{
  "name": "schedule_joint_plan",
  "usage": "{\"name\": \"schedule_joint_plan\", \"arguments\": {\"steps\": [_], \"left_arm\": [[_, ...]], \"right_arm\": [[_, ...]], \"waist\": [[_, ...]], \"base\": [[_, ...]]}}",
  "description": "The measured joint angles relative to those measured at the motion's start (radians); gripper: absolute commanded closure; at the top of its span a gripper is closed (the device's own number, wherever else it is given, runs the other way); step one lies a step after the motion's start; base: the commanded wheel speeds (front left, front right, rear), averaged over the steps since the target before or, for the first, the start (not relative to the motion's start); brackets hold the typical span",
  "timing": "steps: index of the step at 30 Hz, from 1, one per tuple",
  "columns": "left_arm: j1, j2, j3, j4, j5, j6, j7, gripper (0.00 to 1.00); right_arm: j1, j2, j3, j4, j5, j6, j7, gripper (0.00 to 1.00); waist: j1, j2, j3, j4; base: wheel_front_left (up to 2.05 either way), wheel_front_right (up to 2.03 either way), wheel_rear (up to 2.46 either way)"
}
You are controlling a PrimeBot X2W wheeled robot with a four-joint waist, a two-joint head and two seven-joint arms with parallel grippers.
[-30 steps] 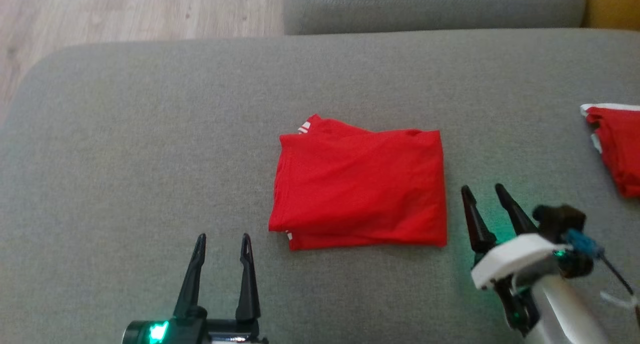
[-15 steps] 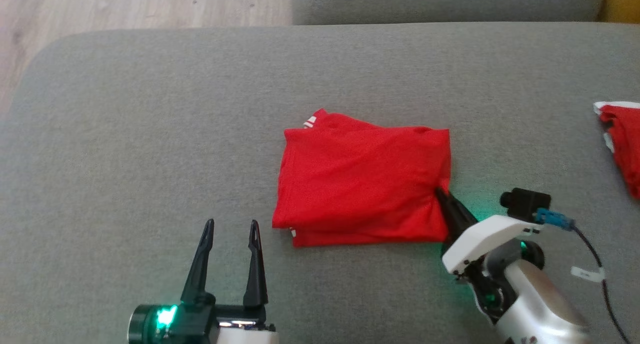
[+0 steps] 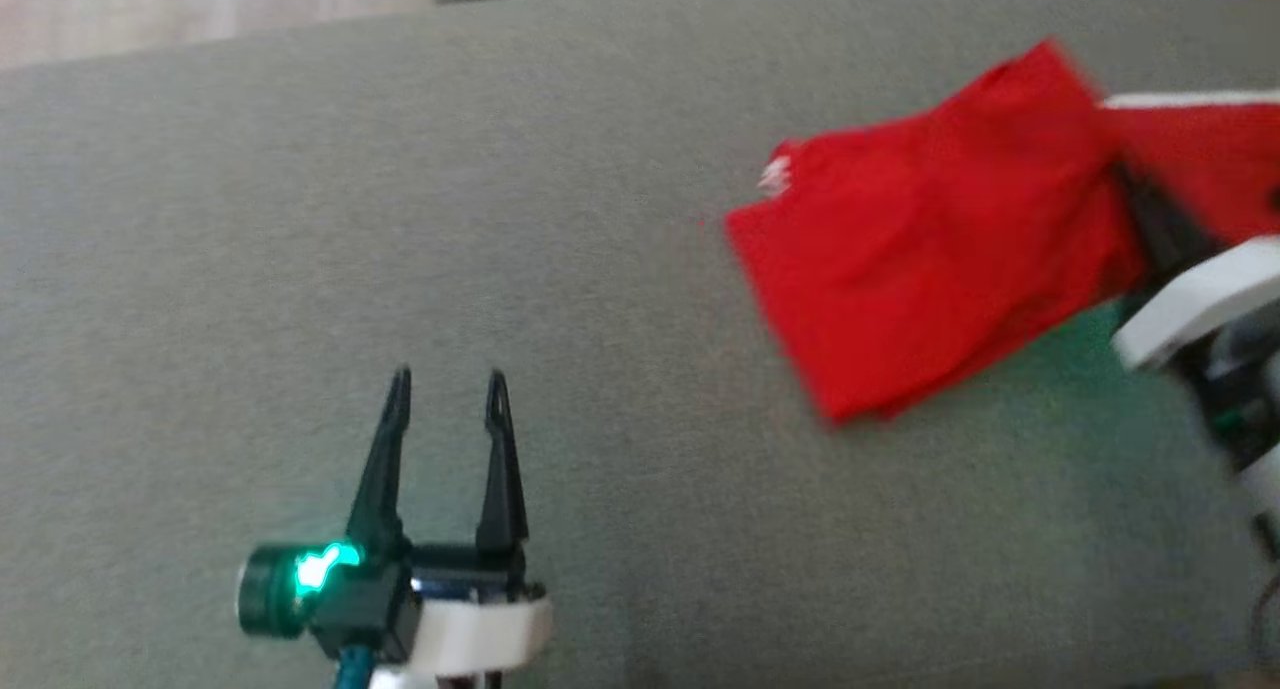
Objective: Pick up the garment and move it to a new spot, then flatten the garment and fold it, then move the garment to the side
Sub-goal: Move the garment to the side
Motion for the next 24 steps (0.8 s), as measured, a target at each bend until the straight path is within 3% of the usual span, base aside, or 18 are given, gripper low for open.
{"name": "schedule_joint_plan", "arguments": {"steps": [6, 13, 14, 15, 19, 24], "left_arm": [[-0.068, 0.000, 0.022, -0.022, -0.002, -0.027, -0.001, 0.00], [-0.093, -0.001, 0.023, -0.029, 0.005, -0.052, -0.001, 0.00], [-0.097, -0.001, 0.023, -0.031, 0.013, -0.052, -0.001, 0.00], [-0.100, -0.001, 0.023, -0.031, 0.021, -0.052, -0.001, 0.00], [-0.099, -0.001, 0.031, -0.023, 0.023, -0.053, -0.002, 0.00], [-0.082, -0.001, 0.044, -0.019, 0.022, -0.052, -0.003, 0.00]], "right_arm": [[-0.098, -0.146, -0.051, -0.022, -0.024, 0.000, 0.048, 1.00], [-0.139, -0.253, -0.140, 0.003, -0.065, 0.000, 0.084, 1.00], [-0.139, -0.260, -0.150, 0.008, -0.073, 0.000, 0.084, 0.93], [-0.139, -0.262, -0.160, 0.016, -0.085, 0.000, 0.084, 0.00], [-0.136, -0.225, -0.186, 0.034, -0.150, 0.000, 0.060, 0.00], [-0.055, -0.101, -0.180, 0.015, -0.194, 0.000, -0.006, 0.00]], "waist": [[0.0000, 0.0000, 0.070, -0.062], [0.0001, 0.0000, 0.122, -0.101], [0.0001, 0.0000, 0.124, -0.103], [0.0000, 0.0000, 0.124, -0.104], [-0.0002, 0.0000, 0.096, -0.104], [-0.0002, 0.0000, 0.037, -0.095]], "base": [[0.00, 0.00, 0.00], [0.00, 0.00, 0.00], [0.00, 0.00, 0.00], [0.00, 0.00, 0.00], [0.00, 0.00, 0.00], [0.00, 0.00, 0.00]]}}
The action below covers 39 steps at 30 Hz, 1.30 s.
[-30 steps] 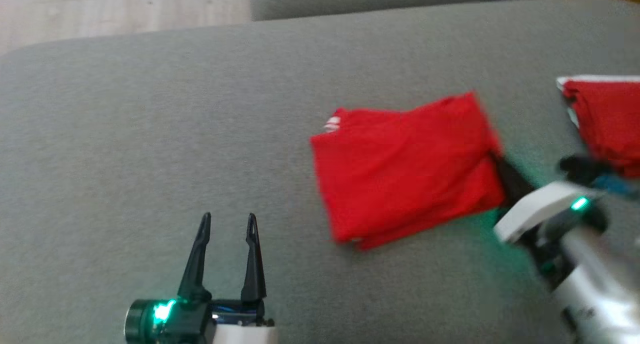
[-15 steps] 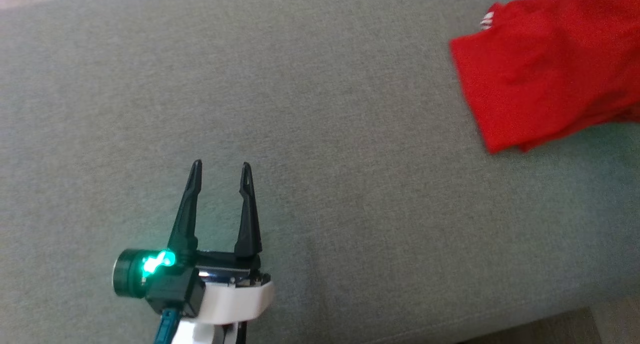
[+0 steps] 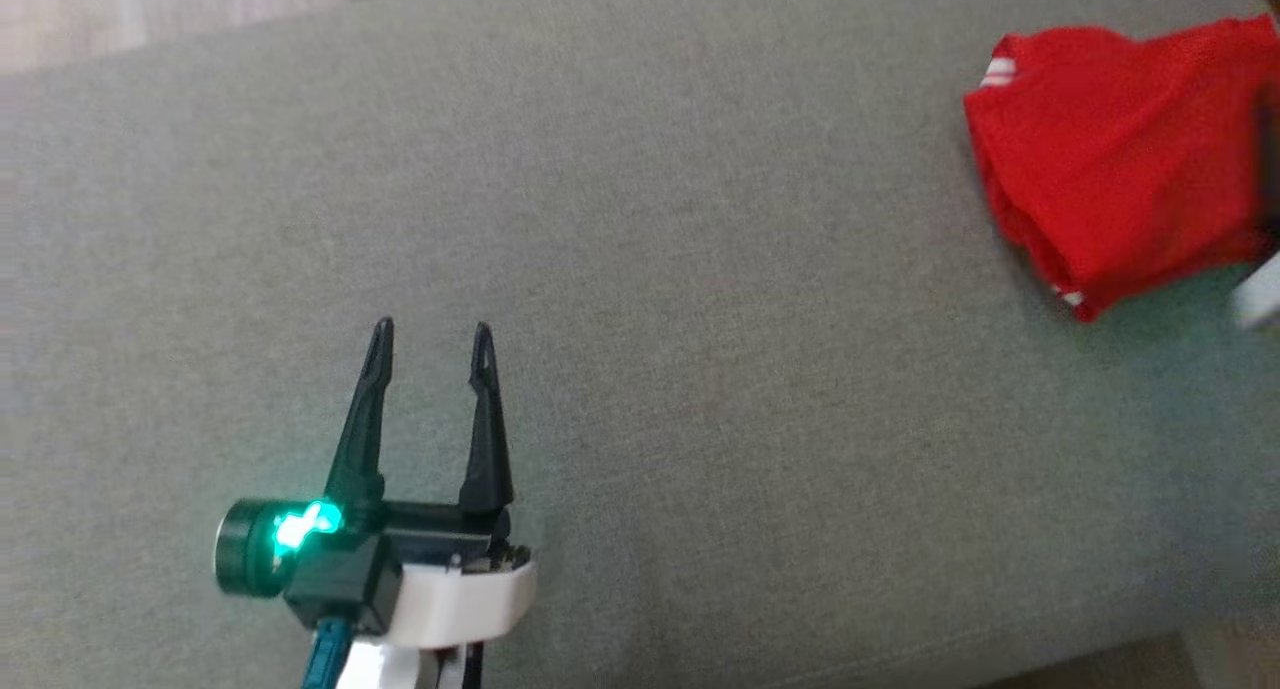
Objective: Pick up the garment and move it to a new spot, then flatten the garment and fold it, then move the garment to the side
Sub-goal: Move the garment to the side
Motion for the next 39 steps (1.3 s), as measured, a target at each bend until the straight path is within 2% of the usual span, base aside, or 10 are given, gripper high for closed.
{"name": "schedule_joint_plan", "arguments": {"steps": [8, 11, 13, 15, 16, 21, 25, 32, 39], "left_arm": [[0.118, 0.000, 0.014, 0.032, -0.050, -0.001, -0.002, 0.00], [0.165, 0.000, 0.025, 0.042, -0.068, 0.000, -0.002, 0.00], [0.192, 0.000, 0.044, 0.042, -0.072, 0.000, -0.002, 0.00], [0.207, 0.000, 0.053, 0.041, -0.076, 0.000, -0.002, 0.00], [0.207, 0.000, 0.053, 0.041, -0.076, 0.000, -0.002, 0.00], [0.228, 0.000, 0.077, -0.011, -0.057, -0.026, -0.002, 0.00], [0.284, 0.000, 0.104, -0.051, -0.036, -0.034, -0.002, 0.00], [0.364, 0.001, 0.116, -0.022, -0.011, -0.044, -0.002, 0.00], [0.363, 0.001, 0.122, 0.009, -0.005, -0.047, -0.002, 0.00]], "right_arm": [[0.254, 0.266, 0.106, -0.002, -0.050, 0.000, -0.144, 0.00], [0.339, 0.331, 0.137, -0.016, -0.122, 0.000, -0.195, 0.00], [0.394, 0.373, 0.128, -0.036, -0.162, 0.000, -0.203, 0.00], [0.451, 0.410, 0.091, -0.107, -0.220, 0.000, -0.206, 0.00], [0.451, 0.410, 0.091, -0.107, -0.220, 0.000, -0.206, 0.00], [0.549, 0.457, 0.002, -0.313, -0.340, 0.000, -0.208, 0.00], [0.628, 0.467, -0.027, -0.391, -0.381, 0.000, -0.210, 0.00], [0.719, 0.477, -0.094, -0.410, -0.423, 0.000, -0.210, 0.00], [0.724, 0.489, -0.120, -0.414, -0.431, 0.000, -0.210, 0.00]], "waist": [[-0.0002, 0.0000, -0.136, 0.034], [-0.0002, 0.0000, -0.193, 0.056], [-0.0003, 0.0000, -0.227, 0.073], [-0.0003, 0.0000, -0.254, 0.093], [-0.0003, 0.0000, -0.254, 0.093], [-0.0002, 0.0000, -0.308, 0.131], [-0.0003, 0.0001, -0.342, 0.146], [0.0000, 0.0000, -0.370, 0.175], [0.0000, 0.0001, -0.373, 0.188]], "base": [[0.00, 0.00, 0.00], [0.00, 0.00, 0.00], [0.00, 0.00, 0.00], [0.00, 0.00, 0.00], [0.00, 0.00, 0.00], [0.00, 0.00, 0.00], [0.00, 0.00, 0.00], [0.00, 0.00, 0.00], [0.00, 0.00, 0.00]]}}
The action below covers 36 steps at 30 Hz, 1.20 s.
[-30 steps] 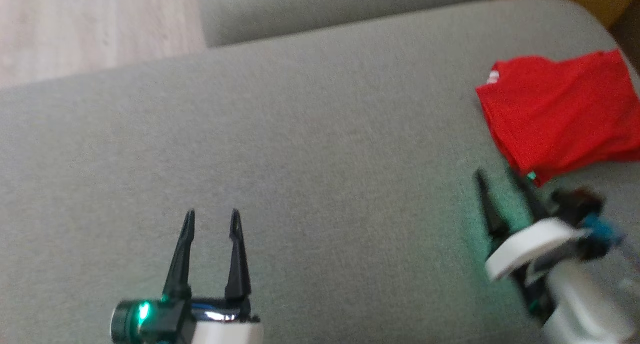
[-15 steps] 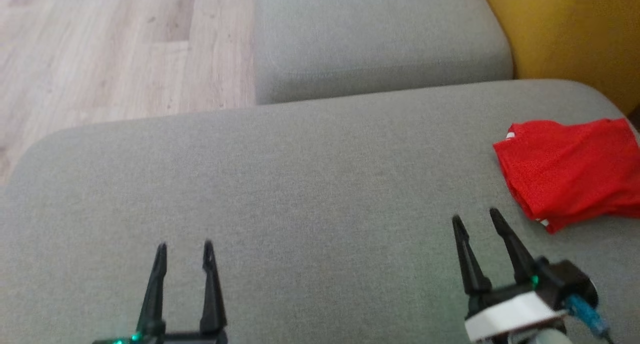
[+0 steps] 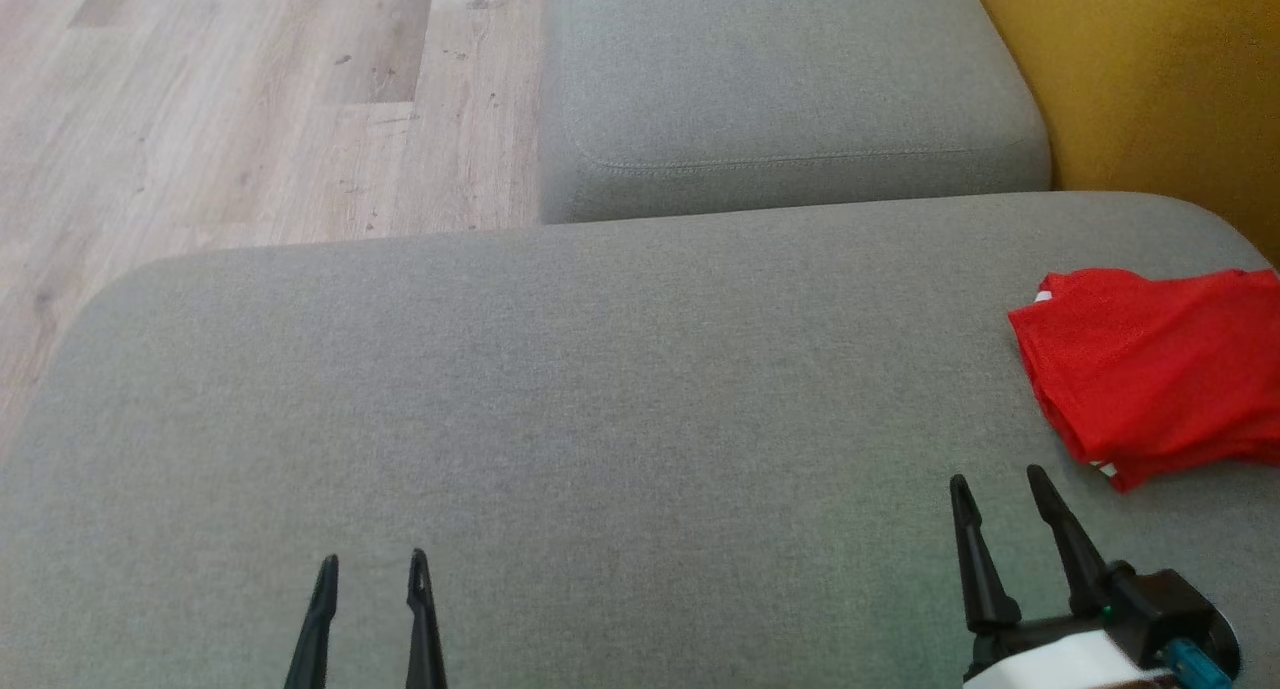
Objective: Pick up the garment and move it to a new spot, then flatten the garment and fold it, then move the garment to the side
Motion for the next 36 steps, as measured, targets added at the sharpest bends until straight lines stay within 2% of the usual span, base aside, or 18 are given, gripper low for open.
{"name": "schedule_joint_plan", "arguments": {"steps": [10, 11, 17, 36], "left_arm": [[-0.002, 0.000, 0.016, 0.011, -0.001, -0.006, 0.000, 0.00], [-0.001, 0.000, 0.015, 0.024, -0.001, -0.005, 0.000, 1.00], [0.027, 0.000, 0.014, 0.121, -0.008, -0.005, 0.005, 1.00], [-0.012, 0.005, 0.023, 0.151, -0.237, -0.043, 0.044, 1.00]], "right_arm": [[0.000, 0.016, -0.002, 0.006, 0.000, 0.000, 0.000, 0.00], [0.001, 0.016, -0.001, 0.020, 0.001, 0.000, 0.000, 1.00], [0.057, 0.018, 0.005, 0.118, 0.007, 0.000, 0.005, 1.00], [0.045, 0.018, -0.007, 0.119, 0.232, 0.000, 0.046, 1.00]], "waist": [[0.0000, 0.0000, 0.000, -0.016], [0.0000, 0.0000, 0.000, -0.016], [0.0000, 0.0000, 0.002, -0.016], [0.0001, 0.0000, 0.019, -0.017]], "base": [[0.00, 0.00, 0.00], [0.00, 0.00, 0.00], [0.00, 0.00, 0.00], [0.00, 0.00, 0.00]]}}
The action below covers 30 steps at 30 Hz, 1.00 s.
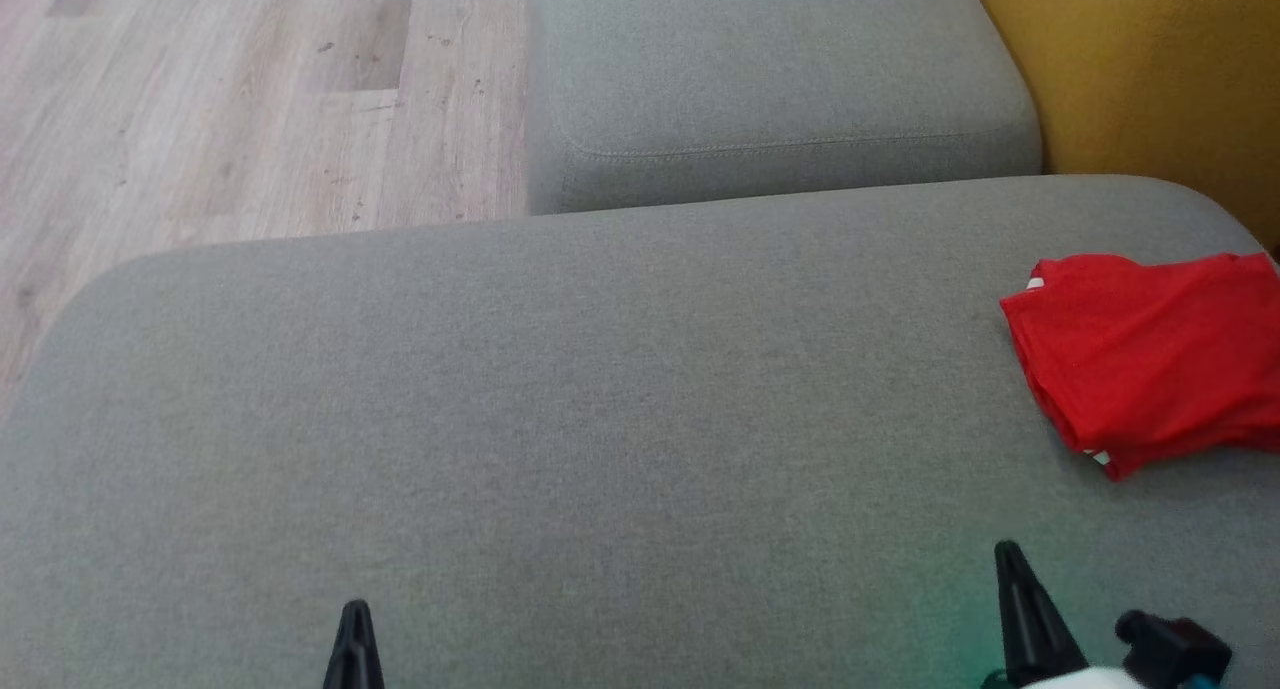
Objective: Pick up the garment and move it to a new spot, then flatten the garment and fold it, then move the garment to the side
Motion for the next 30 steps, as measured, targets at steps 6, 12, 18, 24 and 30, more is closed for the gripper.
{"name": "schedule_joint_plan", "arguments": {"steps": [6, 12, 18, 24, 30], "left_arm": [[-0.016, 0.001, 0.011, 0.012, -0.076, -0.012, 0.011, 1.00], [-0.042, 0.002, 0.026, 0.027, -0.163, -0.025, 0.028, 1.00], [-0.057, 0.004, 0.031, 0.033, -0.236, -0.042, 0.046, 1.00], [-0.079, 0.006, 0.040, 0.041, -0.310, -0.052, 0.060, 1.00], [-0.096, 0.007, 0.058, 0.050, -0.369, -0.065, 0.073, 1.00]], "right_arm": [[-0.026, 0.000, -0.009, 0.000, 0.073, 0.000, 0.012, 1.00], [-0.033, 0.000, -0.018, 0.000, 0.158, 0.000, 0.030, 1.00], [-0.044, -0.001, -0.025, 0.000, 0.231, 0.000, 0.045, 1.00], [-0.067, -0.001, -0.034, 0.000, 0.303, 0.000, 0.061, 1.00], [-0.075, -0.002, -0.044, 0.000, 0.363, 0.000, 0.074, 1.00]], "waist": [[0.0000, 0.0000, 0.006, 0.000], [0.0000, 0.0000, 0.012, -0.001], [0.0000, 0.0000, 0.018, -0.001], [0.0000, 0.0000, 0.024, -0.001], [0.0000, 0.0000, 0.028, -0.002]], "base": [[0.00, 0.00, 0.00], [0.00, 0.00, 0.00], [0.00, 0.00, 0.00], [0.00, 0.00, 0.00], [0.00, 0.00, 0.00]]}}
